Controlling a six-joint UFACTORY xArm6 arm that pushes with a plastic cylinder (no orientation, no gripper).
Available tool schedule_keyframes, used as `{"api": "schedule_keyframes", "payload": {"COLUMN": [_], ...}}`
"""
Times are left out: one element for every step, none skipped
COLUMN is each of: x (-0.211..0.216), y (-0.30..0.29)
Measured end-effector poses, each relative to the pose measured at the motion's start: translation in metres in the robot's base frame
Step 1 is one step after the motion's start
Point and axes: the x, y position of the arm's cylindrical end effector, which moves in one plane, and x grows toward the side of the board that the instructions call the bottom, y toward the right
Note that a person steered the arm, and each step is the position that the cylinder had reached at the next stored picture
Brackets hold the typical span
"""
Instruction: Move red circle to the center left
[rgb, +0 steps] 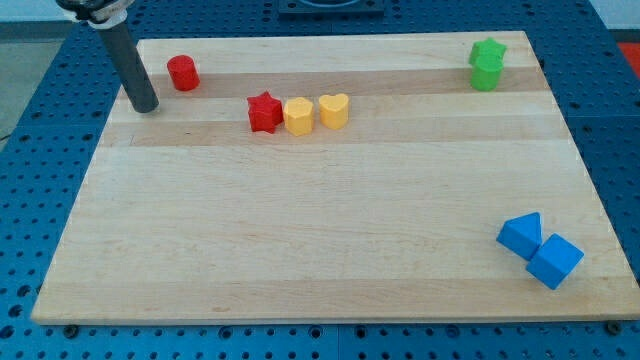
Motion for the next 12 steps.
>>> {"api": "schedule_keyframes", "payload": {"x": [-0.037,-0.117,-0.144,-0.132,-0.132,-0.130,-0.115,-0.090,-0.060,-0.031,-0.009,-0.051], "y": [-0.012,-0.014,-0.010,0.000,0.000,0.000,0.000,0.001,0.004,0.011,0.012,0.006]}}
